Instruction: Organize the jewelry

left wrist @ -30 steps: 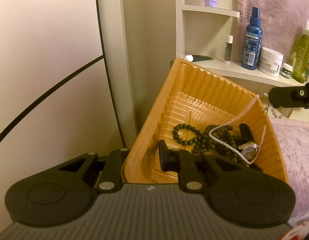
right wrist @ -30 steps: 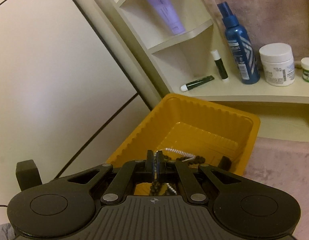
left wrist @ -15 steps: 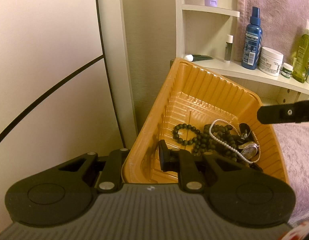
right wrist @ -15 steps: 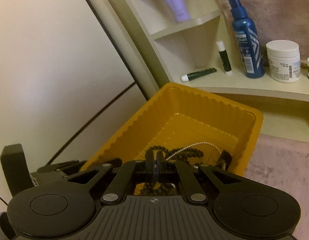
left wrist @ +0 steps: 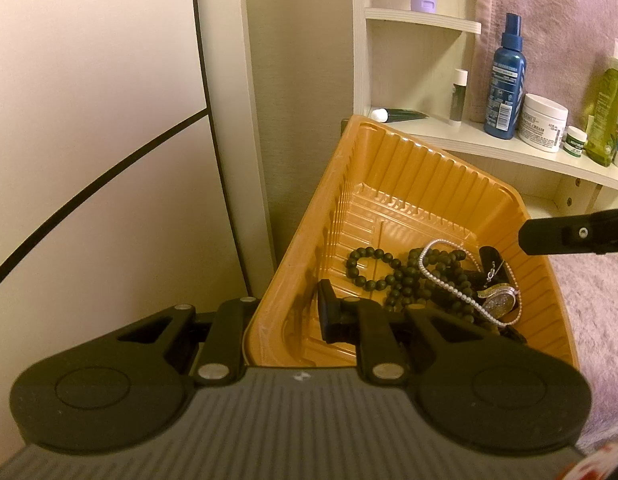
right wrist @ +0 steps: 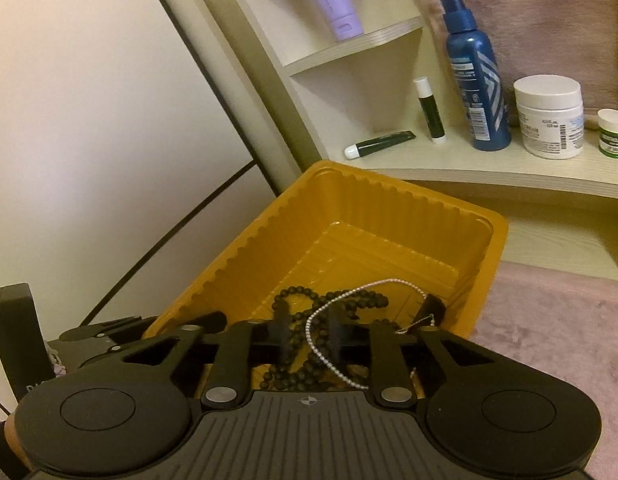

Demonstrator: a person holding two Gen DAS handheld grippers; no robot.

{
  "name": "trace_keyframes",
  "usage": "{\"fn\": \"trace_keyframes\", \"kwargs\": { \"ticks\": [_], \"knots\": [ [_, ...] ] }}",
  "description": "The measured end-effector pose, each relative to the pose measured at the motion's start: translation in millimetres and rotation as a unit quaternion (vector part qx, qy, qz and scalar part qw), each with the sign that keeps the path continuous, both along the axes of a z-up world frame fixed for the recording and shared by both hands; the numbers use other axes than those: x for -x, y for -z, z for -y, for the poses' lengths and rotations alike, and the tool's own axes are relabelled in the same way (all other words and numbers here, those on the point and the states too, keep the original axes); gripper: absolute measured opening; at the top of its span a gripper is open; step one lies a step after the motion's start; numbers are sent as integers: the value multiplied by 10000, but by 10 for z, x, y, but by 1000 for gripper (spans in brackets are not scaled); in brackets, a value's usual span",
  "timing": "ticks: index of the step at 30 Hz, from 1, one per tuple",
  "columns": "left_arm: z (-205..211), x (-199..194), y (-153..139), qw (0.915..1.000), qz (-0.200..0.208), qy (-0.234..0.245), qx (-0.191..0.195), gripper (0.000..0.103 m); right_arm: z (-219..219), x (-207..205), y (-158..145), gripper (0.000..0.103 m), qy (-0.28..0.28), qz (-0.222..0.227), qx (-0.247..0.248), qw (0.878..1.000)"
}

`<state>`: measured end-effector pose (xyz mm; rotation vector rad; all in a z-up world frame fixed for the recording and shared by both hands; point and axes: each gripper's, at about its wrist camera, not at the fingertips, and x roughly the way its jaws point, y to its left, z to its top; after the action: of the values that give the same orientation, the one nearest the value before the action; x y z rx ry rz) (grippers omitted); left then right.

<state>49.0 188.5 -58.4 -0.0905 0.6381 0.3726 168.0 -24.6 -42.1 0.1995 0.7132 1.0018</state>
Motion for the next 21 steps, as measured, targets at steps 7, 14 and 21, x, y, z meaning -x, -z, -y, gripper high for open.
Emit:
{"fn": "trace_keyframes", "kwargs": {
  "ticks": [7,14,21],
  "knots": [
    [-34,-10,21,10000,2,-26,73,17,130,15,52,45,236,-12,40,9997],
    [-42,-21,33,9999,18,-53,104,17,399,23,164,55,621,-155,97,9979],
    [-90,-31,70,9996,21,-106,244,18,590,54,243,58,949,-278,243,9948]
  ]
}}
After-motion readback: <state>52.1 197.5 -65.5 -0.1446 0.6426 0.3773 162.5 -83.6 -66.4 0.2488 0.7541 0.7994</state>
